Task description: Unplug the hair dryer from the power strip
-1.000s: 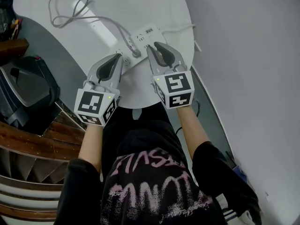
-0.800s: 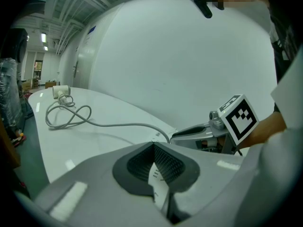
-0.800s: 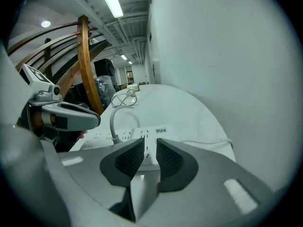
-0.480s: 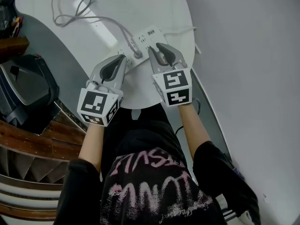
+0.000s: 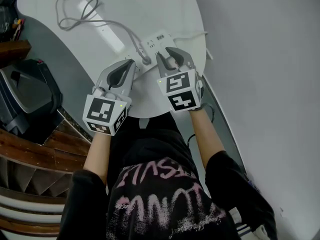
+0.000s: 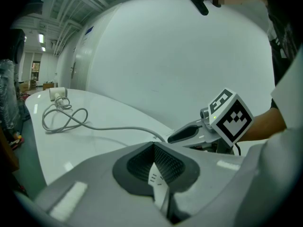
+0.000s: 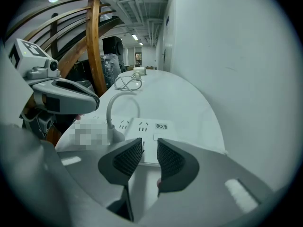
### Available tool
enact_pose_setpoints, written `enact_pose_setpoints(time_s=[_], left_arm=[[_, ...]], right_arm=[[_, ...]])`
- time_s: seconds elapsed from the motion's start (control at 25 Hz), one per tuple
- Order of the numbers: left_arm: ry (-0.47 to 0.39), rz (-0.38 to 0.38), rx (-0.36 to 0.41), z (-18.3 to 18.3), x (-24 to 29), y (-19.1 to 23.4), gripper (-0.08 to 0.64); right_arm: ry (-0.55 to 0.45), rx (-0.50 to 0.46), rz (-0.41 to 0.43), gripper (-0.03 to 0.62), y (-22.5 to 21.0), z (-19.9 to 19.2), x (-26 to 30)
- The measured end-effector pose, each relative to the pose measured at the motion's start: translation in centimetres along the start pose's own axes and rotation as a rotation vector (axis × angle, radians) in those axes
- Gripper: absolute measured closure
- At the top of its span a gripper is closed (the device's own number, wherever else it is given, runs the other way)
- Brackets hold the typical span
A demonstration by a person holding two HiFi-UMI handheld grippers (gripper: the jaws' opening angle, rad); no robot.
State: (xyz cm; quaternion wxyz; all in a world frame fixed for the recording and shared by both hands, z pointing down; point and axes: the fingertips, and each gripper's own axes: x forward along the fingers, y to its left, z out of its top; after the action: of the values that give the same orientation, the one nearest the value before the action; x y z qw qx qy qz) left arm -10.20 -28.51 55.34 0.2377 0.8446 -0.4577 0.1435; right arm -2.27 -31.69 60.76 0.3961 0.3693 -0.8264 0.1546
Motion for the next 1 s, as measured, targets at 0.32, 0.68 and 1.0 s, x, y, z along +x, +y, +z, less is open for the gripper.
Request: enact_pose_setpoints(time_s=[0.32,0.68,1.0], left_arm=[[-0.005,-0.002,0.004,0.22,0.04,-0.13,0.559],[-0.008,-0.005,0.006,0.43,0.04,-0.35,0.560],[0.010,-0.021,0.021,-0.02,0.60,-0.56,0.559]], right_arm=[[0.057,0.012,0.013,0.449,-0.31,-0.25,0.03],[0.133,-0.003,0.028,0.447,-0.19,-0.38,0.26],[0.171,0.005,0.049,0.445,-0.17,-0.40,0.37]])
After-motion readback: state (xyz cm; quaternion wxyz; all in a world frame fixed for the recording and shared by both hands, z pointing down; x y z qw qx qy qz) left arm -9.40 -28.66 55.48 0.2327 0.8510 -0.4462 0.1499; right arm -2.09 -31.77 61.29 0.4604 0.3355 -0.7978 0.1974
